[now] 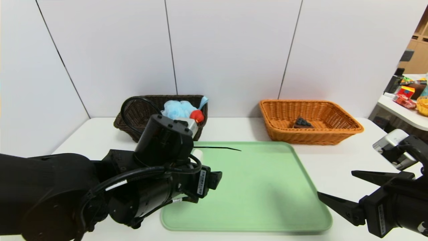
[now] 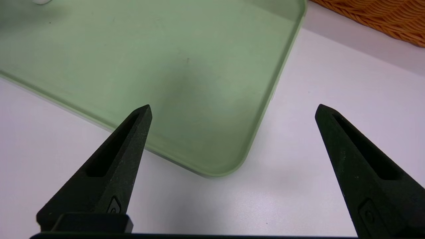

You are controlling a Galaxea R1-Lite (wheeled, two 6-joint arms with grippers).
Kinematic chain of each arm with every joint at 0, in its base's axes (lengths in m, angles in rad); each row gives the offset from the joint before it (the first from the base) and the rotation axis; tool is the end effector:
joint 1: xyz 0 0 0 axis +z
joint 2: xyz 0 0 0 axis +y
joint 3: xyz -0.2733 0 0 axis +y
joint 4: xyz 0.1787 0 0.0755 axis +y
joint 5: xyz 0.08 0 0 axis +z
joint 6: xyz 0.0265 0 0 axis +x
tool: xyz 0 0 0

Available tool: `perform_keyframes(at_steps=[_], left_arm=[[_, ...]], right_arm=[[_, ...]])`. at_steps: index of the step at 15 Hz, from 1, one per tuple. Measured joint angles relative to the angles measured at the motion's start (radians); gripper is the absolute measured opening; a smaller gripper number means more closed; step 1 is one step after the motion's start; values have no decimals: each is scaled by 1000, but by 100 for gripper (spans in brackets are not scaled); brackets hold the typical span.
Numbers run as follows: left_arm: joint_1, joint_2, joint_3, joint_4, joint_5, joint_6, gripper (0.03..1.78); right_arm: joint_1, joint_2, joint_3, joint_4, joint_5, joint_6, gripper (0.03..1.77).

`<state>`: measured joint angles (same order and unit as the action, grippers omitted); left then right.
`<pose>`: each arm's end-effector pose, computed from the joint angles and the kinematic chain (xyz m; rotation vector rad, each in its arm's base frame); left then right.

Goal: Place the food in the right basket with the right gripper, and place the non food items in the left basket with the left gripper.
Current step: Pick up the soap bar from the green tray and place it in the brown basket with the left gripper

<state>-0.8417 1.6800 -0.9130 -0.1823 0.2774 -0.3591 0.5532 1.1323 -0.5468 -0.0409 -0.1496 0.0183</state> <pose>0.2045 -0.2180 0.1438 -0.0281 0.5892 -0.4476 0.1429 0.0836 0.1566 -0.1711 0.5182 0.3887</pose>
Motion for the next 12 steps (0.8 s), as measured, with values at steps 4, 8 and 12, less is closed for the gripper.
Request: perform_keyframes(at_steps=[4, 8, 12], left_arm=[[81, 45, -42, -5, 0, 43, 169], [131, 73, -71, -7, 0, 64, 169], [135, 109, -70, -8, 1, 59, 169]], right_arm=[[5, -7, 15, 0, 0, -1, 169], [5, -11, 18, 0, 2, -1, 169], [6, -10, 18, 0, 1, -3, 169]])
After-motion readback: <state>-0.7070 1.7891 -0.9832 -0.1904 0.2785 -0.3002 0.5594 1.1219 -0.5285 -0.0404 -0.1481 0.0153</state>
